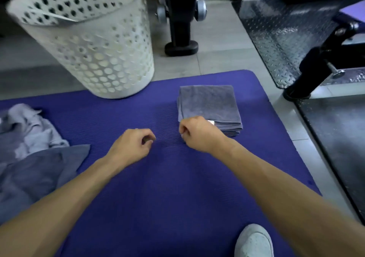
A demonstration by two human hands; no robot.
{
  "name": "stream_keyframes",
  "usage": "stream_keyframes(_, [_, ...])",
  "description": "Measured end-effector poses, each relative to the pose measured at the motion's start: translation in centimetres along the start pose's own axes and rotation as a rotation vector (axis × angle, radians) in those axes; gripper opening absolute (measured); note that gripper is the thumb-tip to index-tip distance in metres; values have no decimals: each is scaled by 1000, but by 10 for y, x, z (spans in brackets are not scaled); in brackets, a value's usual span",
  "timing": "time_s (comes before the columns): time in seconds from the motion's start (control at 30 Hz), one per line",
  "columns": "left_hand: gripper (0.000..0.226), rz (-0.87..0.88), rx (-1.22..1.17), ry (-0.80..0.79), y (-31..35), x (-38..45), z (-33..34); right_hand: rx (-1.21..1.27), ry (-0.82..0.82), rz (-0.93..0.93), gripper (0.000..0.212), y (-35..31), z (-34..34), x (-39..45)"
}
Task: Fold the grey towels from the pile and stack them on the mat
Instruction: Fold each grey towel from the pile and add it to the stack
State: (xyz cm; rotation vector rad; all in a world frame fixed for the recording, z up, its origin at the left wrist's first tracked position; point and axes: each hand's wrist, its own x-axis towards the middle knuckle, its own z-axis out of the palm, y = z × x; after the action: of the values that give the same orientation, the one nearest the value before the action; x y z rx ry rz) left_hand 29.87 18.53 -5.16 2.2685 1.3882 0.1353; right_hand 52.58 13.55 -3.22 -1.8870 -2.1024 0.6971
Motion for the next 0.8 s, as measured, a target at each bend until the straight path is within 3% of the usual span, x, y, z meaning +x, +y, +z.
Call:
stream_keyframes(0.17, [17, -26, 60, -83, -29, -93, -71, -226, -251, -170, 12, -125, -16, -19])
stream_keyframes(0.33, [16, -147, 49, -2, -77, -198, -101, -281, -322, -291, 12, -229, 10, -44])
stream_keyframes(0.43, [14, -228, -58, 71, -125, -247, -103, -193, -317, -323, 9, -272, 40, -51])
stream_keyframes(0.67, [15, -397, -145, 146, -222, -295, -97, 114, -242, -171, 7, -316, 99, -41])
stream_keyframes(0.8, [14, -466, -192, 85, -256, -289, -65, 209, -244, -57, 9, -306, 129, -36])
